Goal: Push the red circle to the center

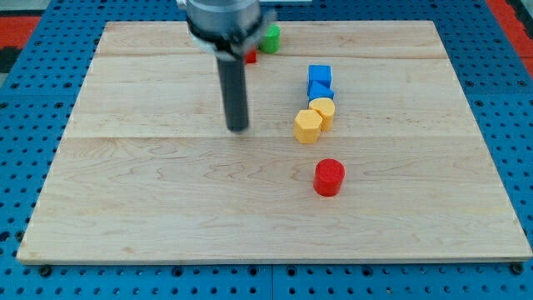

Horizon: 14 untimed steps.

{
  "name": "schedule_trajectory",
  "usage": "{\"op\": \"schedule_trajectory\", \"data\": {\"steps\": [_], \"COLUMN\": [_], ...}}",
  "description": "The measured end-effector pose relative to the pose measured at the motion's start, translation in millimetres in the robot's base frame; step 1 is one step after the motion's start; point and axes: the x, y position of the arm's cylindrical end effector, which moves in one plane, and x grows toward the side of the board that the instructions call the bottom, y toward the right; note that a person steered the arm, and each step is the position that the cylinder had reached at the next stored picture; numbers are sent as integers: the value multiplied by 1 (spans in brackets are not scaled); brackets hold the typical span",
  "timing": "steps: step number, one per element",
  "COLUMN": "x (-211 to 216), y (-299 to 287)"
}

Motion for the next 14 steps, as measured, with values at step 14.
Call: {"op": "schedule_trajectory", "data": {"steps": [14], "x": [8], "y": [23]}}
